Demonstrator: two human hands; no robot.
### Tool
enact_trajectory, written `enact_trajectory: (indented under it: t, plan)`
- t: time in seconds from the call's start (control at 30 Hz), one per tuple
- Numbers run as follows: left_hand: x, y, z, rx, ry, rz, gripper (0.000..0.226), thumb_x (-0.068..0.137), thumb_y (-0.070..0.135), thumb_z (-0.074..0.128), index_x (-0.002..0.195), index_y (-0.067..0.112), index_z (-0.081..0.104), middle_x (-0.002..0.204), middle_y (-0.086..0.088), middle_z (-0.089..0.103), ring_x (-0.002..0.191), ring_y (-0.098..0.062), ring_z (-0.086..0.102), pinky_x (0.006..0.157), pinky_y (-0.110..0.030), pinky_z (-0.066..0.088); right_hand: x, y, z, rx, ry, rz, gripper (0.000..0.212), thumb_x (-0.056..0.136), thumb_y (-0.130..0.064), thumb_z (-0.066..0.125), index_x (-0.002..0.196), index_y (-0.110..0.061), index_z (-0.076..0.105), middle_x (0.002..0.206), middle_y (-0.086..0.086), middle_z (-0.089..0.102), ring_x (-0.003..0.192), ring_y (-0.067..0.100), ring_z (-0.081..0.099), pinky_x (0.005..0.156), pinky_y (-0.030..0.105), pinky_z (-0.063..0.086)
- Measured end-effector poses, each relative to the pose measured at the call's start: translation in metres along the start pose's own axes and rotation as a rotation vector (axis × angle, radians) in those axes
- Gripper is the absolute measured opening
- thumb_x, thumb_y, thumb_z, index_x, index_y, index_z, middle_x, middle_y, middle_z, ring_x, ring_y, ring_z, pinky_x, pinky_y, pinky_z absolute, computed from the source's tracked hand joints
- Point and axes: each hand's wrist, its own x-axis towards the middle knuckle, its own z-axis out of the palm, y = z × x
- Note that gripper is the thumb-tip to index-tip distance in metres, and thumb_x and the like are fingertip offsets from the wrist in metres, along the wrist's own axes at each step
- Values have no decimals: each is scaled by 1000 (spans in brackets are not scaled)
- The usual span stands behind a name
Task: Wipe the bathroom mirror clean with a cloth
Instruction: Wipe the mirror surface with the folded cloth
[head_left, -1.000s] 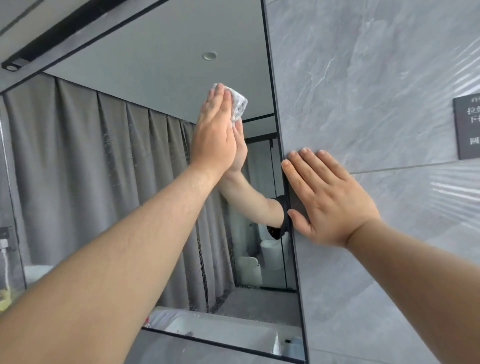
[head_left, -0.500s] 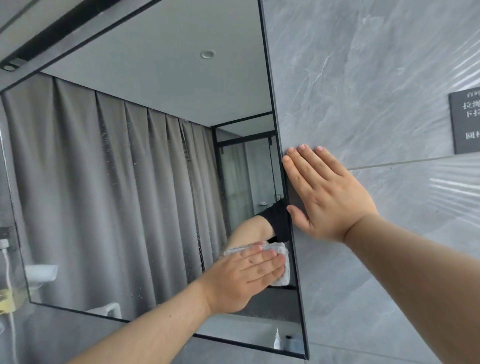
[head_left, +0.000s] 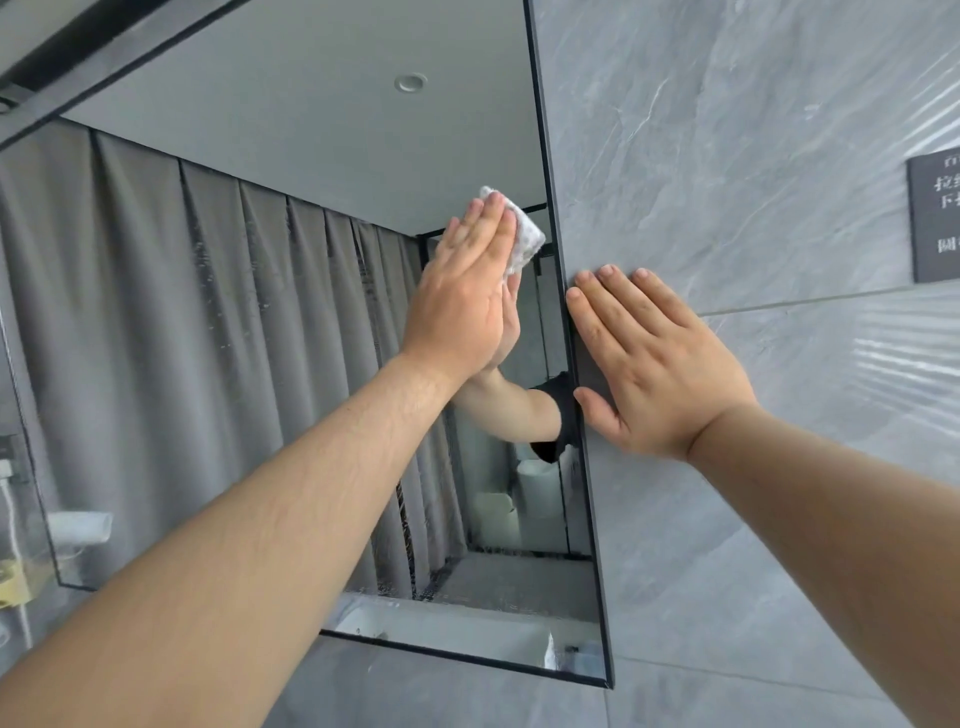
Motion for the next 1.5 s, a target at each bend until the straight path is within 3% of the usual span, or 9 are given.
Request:
enact_trajectory:
  t: [0.23,0.4,0.57,0.77,0.93,1.1,1.33,1.43,1.5]
  plan:
    - [-91,21,2,-16,-124,312,69,85,-7,63,146,-1,33,154,-15,29,149,-26,22,124,-42,15,0,0,-1,17,9,-3,78,90,-44,34,151,5,32,156,24,34,147,39,30,122,51,19]
    - [-180,33,1,-64,-361,589,56,94,-5,31,149,7,31,156,-9,34,150,-24,23,123,-44,19,0,0,-3,17,5,-5,79,86,-40,37,150,5,32,156,24,35,146,40,31,122,51,18]
    - [-184,25,1,-80,-405,720,62,90,-4,49,149,8,33,156,-6,33,147,-22,29,121,-42,26,0,0,-1,21,15,-10,80,87,-43,36,151,5,32,155,24,35,146,40,31,122,52,18]
    - [-114,-9,-6,-34,-173,338,59,99,-2,44,151,8,19,158,-10,22,151,-24,15,124,-38,13,-1,0,1,8,30,-20,81,89,-48,36,151,5,31,156,25,34,146,41,30,121,54,19]
    - [-100,-25,-10,-49,-31,-146,46,104,8,26,149,0,31,157,-16,28,149,-28,22,125,-36,11,-2,1,1,-22,13,-43,84,90,-51,36,153,3,27,156,25,33,146,43,29,121,55,17]
    - [-164,-5,-4,-68,13,-411,50,101,7,27,150,-2,26,158,-8,18,151,-8,6,124,-32,8,-1,1,0,-19,13,-60,85,89,-52,37,153,3,27,155,27,34,144,45,30,121,56,17]
    - [-299,19,-1,-120,126,-1150,53,102,6,28,154,3,18,164,-10,10,152,-24,11,122,-26,9,-1,1,1,-15,22,-53,83,90,-51,34,152,4,29,154,27,35,144,45,30,121,57,17]
    - [-299,16,2,-132,187,-1316,52,103,0,28,154,-1,18,164,-13,11,152,-23,11,116,-14,3,-1,2,2,-18,24,-53,83,90,-52,34,152,3,29,154,26,35,144,45,30,121,56,17]
    - [-291,19,6,-127,216,-1339,51,104,4,26,154,-1,18,164,-14,10,153,-24,9,119,-19,2,-1,1,2,-16,27,-55,83,90,-52,35,152,3,29,154,26,35,144,45,30,121,56,16]
